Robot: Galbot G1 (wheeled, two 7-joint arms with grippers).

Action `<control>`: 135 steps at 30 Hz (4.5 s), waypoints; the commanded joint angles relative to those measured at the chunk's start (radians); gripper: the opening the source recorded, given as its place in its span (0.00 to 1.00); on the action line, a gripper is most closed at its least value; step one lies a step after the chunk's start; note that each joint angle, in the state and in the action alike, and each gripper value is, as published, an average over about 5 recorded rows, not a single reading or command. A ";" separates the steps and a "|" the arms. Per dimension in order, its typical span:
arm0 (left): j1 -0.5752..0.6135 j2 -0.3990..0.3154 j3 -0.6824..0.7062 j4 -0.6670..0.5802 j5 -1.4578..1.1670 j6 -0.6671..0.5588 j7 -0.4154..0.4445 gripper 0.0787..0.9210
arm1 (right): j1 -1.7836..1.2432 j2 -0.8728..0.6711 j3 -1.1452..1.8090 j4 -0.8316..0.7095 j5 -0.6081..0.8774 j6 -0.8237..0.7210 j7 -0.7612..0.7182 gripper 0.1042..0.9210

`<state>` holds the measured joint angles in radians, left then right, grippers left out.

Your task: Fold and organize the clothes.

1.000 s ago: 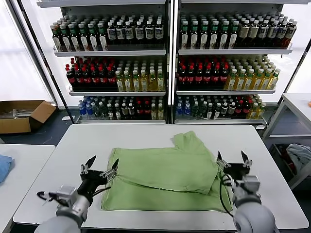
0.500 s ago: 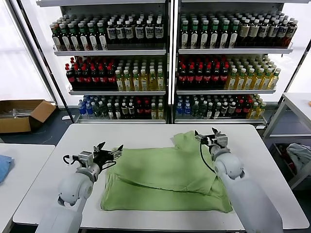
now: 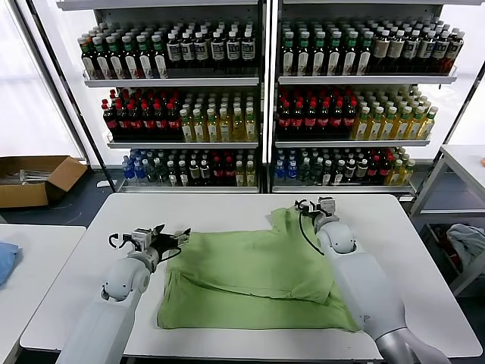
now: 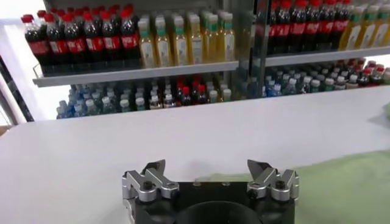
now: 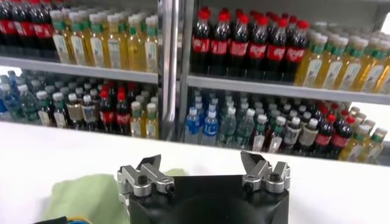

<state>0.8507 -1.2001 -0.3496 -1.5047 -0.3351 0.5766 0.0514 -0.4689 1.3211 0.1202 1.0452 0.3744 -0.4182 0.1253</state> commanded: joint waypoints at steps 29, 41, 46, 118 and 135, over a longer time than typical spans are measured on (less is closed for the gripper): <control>0.010 -0.041 0.045 0.082 0.043 0.000 0.012 0.14 | -0.110 0.026 0.014 0.012 -0.039 -0.023 0.008 0.29; 0.024 -0.063 0.016 0.000 0.042 -0.086 -0.001 0.01 | -0.172 -0.003 0.072 0.210 -0.010 0.016 0.020 0.00; 0.052 -0.070 0.001 -0.079 0.037 -0.129 -0.004 0.01 | -0.202 -0.027 0.102 0.361 0.004 0.037 0.029 0.00; 0.553 -0.095 -0.126 -0.578 0.300 -0.182 0.028 0.41 | -1.015 -0.021 0.308 1.007 -0.190 0.153 0.165 0.32; 0.603 -0.228 -0.190 -0.489 0.188 -0.088 -0.067 0.88 | -1.015 -0.068 0.329 1.213 -0.167 0.163 0.183 0.86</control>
<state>1.4347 -1.3845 -0.5253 -2.0206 -0.0901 0.4430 0.0181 -1.4827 1.2590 0.4489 2.1890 0.2020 -0.2702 0.3048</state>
